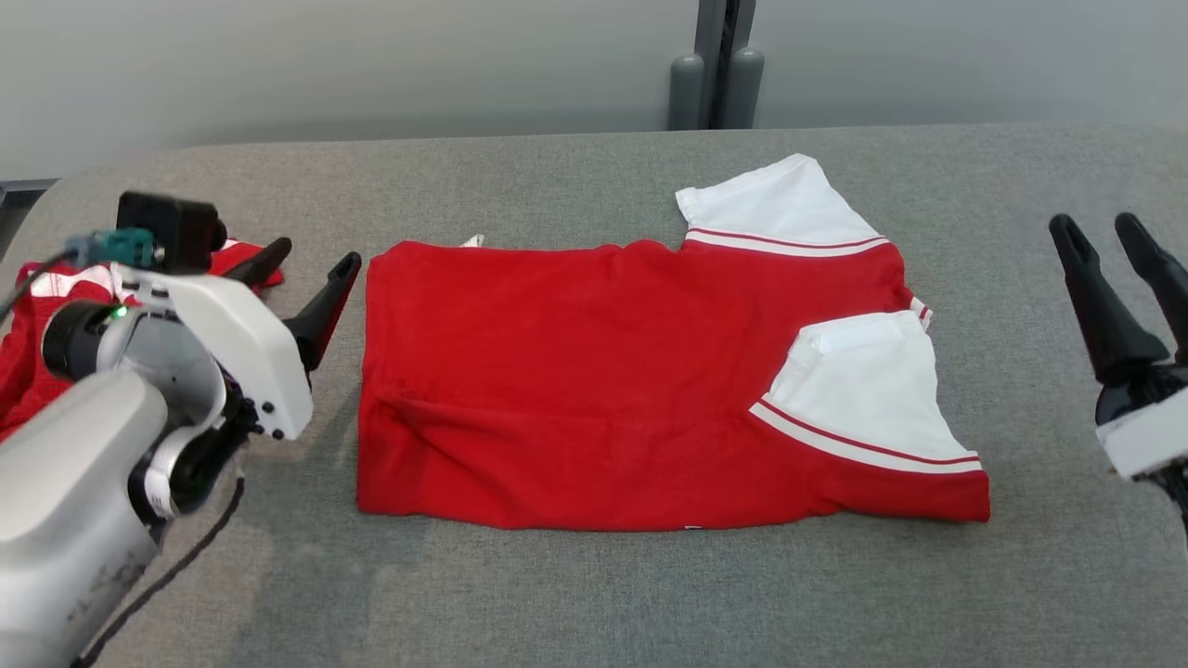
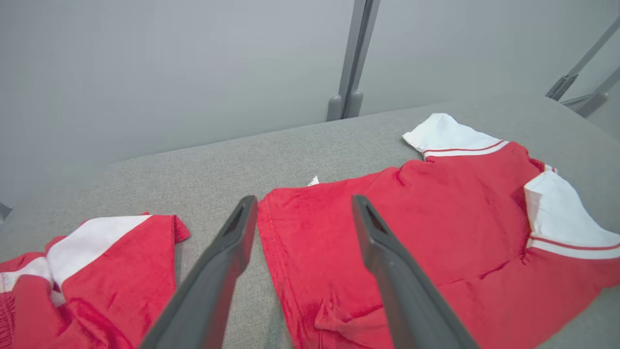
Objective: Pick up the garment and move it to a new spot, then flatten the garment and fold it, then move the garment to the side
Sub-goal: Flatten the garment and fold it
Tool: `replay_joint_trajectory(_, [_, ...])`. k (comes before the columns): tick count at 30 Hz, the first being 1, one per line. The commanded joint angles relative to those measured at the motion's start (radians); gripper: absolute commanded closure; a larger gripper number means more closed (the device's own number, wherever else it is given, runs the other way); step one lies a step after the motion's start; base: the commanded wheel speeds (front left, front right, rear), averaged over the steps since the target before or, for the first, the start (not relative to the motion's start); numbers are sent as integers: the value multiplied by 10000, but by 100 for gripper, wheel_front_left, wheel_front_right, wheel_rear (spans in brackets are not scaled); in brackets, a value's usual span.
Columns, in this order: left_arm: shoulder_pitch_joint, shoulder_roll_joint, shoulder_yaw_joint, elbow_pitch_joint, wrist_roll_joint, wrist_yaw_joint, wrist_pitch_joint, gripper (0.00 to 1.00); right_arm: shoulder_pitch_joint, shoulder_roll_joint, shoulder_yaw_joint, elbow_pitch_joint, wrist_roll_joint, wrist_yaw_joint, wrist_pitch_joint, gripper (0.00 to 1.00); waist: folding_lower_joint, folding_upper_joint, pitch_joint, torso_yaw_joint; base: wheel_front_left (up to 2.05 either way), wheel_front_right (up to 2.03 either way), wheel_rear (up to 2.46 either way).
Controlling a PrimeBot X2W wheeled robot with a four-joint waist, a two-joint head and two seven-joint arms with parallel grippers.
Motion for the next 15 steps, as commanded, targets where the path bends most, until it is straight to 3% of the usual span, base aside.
replay_joint_trajectory(1, [163,4,35,-42,106,86,-147,0,172,10,-6,-23,-30,21,-172,0,0,0,-52,10,0,0,0])
replay_joint_trajectory(8, [2360,-26,599,-1075,264,1689,-2955,0,1751,244,-64,471,-451,23,-1845,0,0,0,-288,-107,0,0,0])
replay_joint_trajectory(12, [3341,21,447,-1414,370,2282,-3374,0,2259,337,71,1152,-326,21,-1810,0,0,0,-242,-152,0,0,0])
replay_joint_trajectory(15, [3619,62,86,-1381,597,2493,-3196,0,2272,242,300,1850,-80,21,-1552,0,0,0,-94,-162,0,0,0])
